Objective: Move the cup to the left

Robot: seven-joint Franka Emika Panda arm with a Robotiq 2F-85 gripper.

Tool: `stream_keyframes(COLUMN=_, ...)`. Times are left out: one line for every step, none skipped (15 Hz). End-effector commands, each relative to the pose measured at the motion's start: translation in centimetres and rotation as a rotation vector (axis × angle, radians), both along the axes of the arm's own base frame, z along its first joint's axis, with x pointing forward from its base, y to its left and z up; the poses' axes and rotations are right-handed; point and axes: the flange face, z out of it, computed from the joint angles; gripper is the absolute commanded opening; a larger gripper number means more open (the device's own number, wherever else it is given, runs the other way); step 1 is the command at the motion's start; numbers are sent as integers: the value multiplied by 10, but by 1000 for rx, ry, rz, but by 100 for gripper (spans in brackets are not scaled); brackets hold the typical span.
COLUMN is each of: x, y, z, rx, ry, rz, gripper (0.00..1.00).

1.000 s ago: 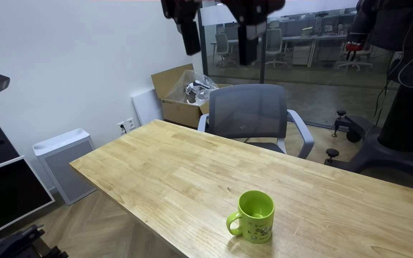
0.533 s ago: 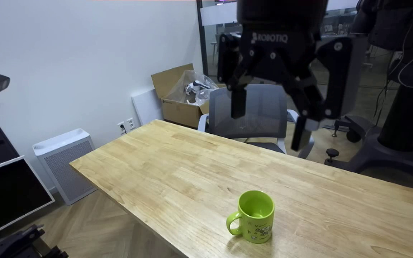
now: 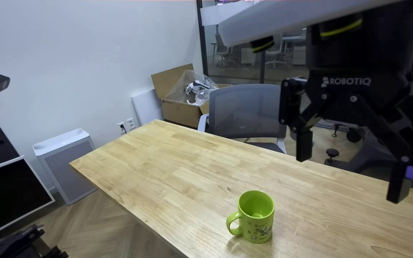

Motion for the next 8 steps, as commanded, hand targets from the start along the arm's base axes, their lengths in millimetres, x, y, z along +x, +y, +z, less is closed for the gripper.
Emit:
stream_keyframes(x=14, y=-11, z=-1, rx=-14, ry=-4, rz=-64, gripper=100)
stream_keyframes(x=16, y=-10, z=-4, rx=5, ry=-15, rz=-66, gripper=100)
stream_keyframes(x=19, y=-8, z=-6, rx=24, ry=-25, rz=-69, gripper=100)
stream_keyframes(x=21, y=-5, z=-8, rx=41, ry=-40, rz=-70, gripper=100)
stream_keyframes(x=24, y=-1, z=-9, rx=63, ry=-57, rz=-70, gripper=100)
stream_keyframes(x=28, y=3, z=-10, rx=78, ry=-77, rz=-67, gripper=100)
stream_keyframes(x=32, y=7, z=-11, rx=96, ry=-94, rz=-61, gripper=100)
stream_keyframes(x=37, y=13, z=-12, rx=108, ry=-102, rz=-49, gripper=100)
